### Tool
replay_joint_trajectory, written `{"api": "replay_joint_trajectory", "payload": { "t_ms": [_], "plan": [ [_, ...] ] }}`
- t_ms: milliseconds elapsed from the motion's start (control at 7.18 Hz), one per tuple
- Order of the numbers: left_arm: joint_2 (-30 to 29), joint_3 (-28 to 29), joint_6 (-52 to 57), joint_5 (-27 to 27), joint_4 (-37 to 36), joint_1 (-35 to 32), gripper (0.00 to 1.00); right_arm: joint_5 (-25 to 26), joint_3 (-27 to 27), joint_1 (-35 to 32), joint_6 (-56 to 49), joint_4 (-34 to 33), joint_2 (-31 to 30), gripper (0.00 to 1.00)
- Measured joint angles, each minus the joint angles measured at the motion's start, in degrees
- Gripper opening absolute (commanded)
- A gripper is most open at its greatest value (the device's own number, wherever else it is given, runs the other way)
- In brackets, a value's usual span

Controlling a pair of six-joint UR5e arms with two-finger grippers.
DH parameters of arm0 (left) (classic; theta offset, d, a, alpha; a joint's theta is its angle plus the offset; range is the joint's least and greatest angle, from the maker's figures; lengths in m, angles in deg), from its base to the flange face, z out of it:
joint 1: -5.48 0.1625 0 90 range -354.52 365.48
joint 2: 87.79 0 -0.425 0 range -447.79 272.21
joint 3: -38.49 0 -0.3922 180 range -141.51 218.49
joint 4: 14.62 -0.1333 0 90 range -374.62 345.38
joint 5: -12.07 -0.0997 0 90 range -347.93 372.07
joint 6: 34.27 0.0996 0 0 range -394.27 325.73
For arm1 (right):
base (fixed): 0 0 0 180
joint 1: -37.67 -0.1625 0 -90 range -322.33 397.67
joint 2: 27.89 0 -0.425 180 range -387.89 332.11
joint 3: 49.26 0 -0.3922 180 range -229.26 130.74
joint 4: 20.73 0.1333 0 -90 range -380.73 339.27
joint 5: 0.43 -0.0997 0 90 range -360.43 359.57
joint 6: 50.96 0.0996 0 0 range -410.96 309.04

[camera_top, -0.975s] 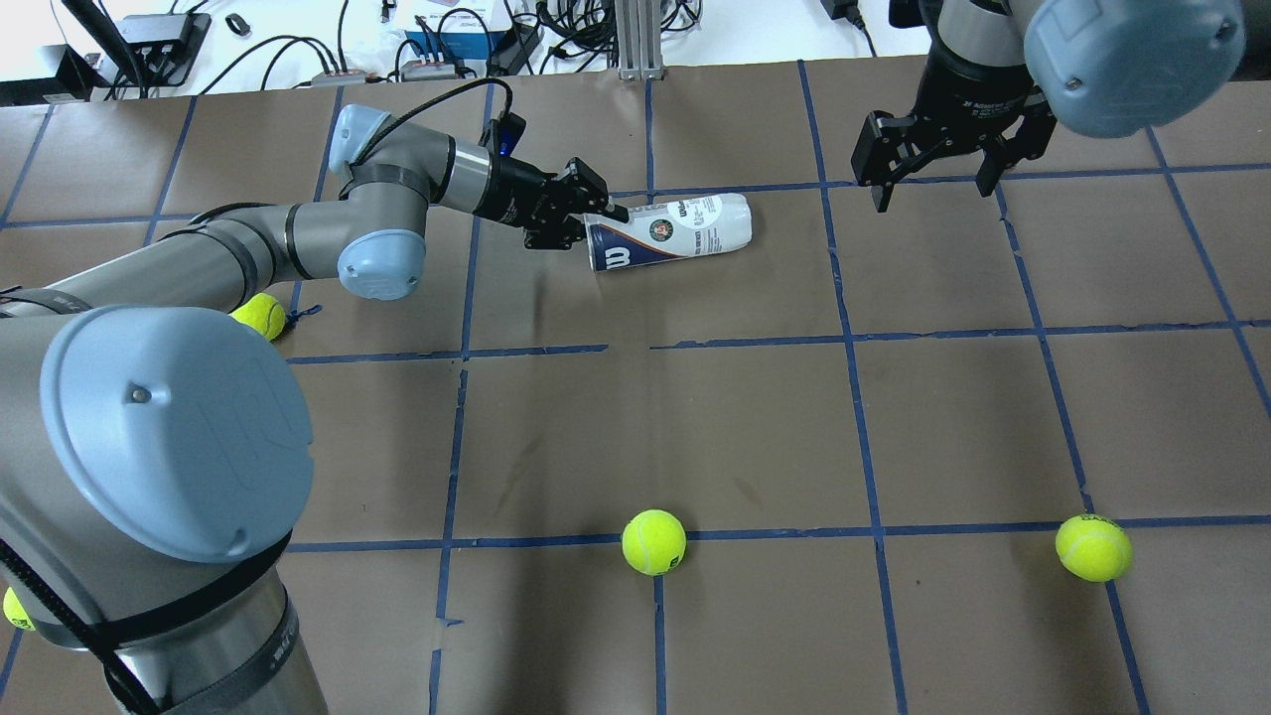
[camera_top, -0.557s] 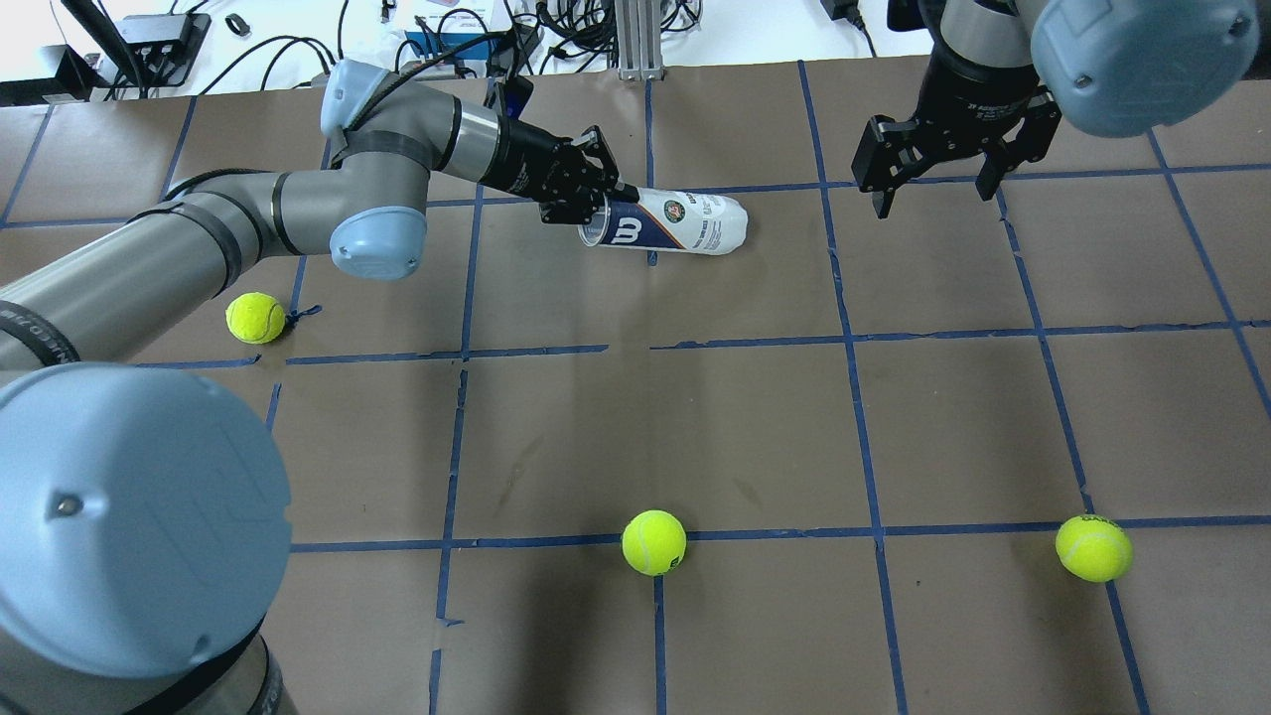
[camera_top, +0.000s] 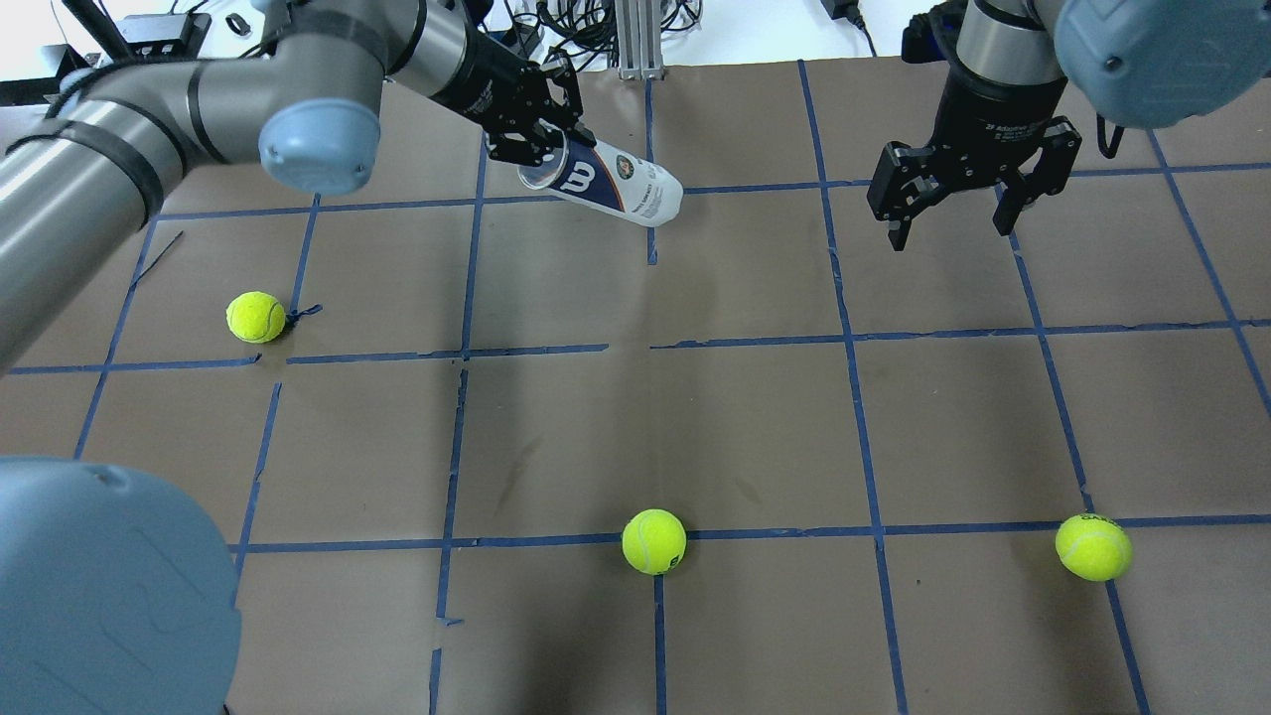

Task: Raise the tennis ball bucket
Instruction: 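Lift and rotate the can upright with the left gripper, setting it down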

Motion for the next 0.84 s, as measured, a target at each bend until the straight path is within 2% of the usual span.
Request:
{"api": "replay_joint_trajectory", "payload": {
  "t_ms": [139, 279, 418, 557, 697, 836],
  "plan": [
    [-1.2, 5.1, 5.4, -8.7, 6.4, -1.3, 0.0, -0.1, 1.6, 0.1, 0.0, -1.5, 1.0, 1.0],
    [-2.8, 7.9, 9.8, -16.7, 9.6, -3.6, 0.0, -0.2, 2.7, 0.1, 0.0, -2.1, 1.4, 1.0],
    [-4.6, 9.1, 12.8, -24.7, 10.5, -7.2, 0.02, -0.3, 3.3, 0.2, 0.0, -2.1, 1.3, 1.0],
    [-6.1, 9.4, 15.3, -30.3, 10.6, -10.0, 0.1, -0.3, 3.6, 0.2, -0.1, -2.4, 1.3, 1.0],
    [-6.8, 9.5, 17.1, -32.4, 10.3, -11.3, 0.77, -0.4, 3.6, 0.2, -0.1, -3.3, 1.6, 1.0],
    [-7.4, 9.5, 18.2, -32.2, 9.6, -11.7, 0.89, -0.6, 3.8, 0.4, -0.2, -5.0, 1.8, 1.0]
  ]
}}
